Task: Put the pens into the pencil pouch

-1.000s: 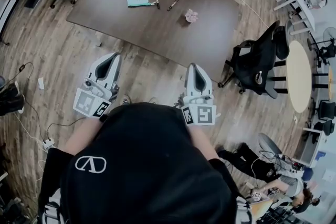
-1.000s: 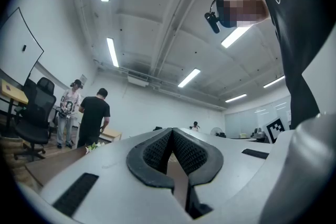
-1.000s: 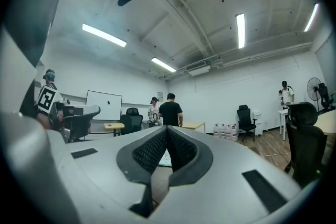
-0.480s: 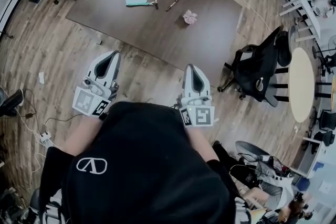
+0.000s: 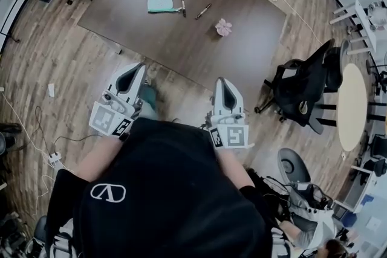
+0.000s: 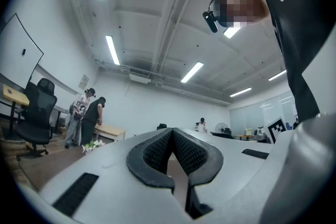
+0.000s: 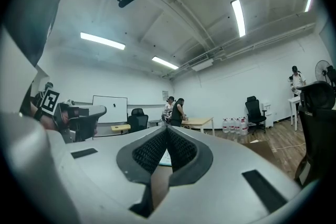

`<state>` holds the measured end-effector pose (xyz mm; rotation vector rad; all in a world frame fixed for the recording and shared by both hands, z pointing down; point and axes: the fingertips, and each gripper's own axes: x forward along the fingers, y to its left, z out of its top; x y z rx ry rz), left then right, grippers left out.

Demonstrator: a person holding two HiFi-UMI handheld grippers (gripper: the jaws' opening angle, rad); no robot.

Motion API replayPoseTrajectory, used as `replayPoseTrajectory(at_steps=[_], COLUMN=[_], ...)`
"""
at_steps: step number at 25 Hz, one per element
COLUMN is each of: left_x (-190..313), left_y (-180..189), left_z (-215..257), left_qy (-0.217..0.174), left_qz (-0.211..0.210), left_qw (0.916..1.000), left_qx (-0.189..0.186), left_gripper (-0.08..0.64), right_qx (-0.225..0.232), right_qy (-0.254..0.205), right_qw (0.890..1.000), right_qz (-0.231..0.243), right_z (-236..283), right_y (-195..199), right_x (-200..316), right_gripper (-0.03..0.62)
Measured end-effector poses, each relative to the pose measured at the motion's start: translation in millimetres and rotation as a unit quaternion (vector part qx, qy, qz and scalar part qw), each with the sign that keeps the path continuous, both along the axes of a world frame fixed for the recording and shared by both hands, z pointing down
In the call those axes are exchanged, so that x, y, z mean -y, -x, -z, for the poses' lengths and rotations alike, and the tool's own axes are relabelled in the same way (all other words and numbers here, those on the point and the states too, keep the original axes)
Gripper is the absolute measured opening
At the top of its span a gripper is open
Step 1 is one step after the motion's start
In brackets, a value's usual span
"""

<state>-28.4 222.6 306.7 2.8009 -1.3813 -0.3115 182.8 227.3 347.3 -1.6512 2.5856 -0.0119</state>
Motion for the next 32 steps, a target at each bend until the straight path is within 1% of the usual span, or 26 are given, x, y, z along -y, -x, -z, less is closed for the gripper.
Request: replayPoseTrajectory(at_steps=[6,11,18,22,27,32], left_x=[77,154,233,275,313,330], left_y=[28,52,75,87,101,100], left_z=[-2,4,-14,-19,-25,-24], left_qy=[-0.005,-0.013,0.026,0.033,0.039,0.034], left_qz=[-0.025,-0.054,-0.108,-0.134,-0.142,-0.132], left_qw=[0.9996,0.9983,0.9935,0.9902,0.9887,0.9903], left_qx=[-0.01,-0.015,-0.023,-0.024,-0.03,-0.022], left_gripper=[0.002,0.002,0.002,0.002,0.002,0.002], right_qx=[-0.014,-0.025,-0.04,-0.05,-0.059,-0.06], right_qy=[-0.006,-0.013,0.015,0.012,0.009,0.005], right_qw=[0.999,0.998,0.993,0.989,0.987,0.988], right_qz=[-0.032,-0.063,-0.115,-0.14,-0.15,-0.141], right_z=[3,14,9,16,21,21], right_y=[25,47,77,90,105,106], right_x=[62,124,185,225,258,276], right_gripper=[-0.002,-0.002,-0.002,-0.002,-0.002,-0.002])
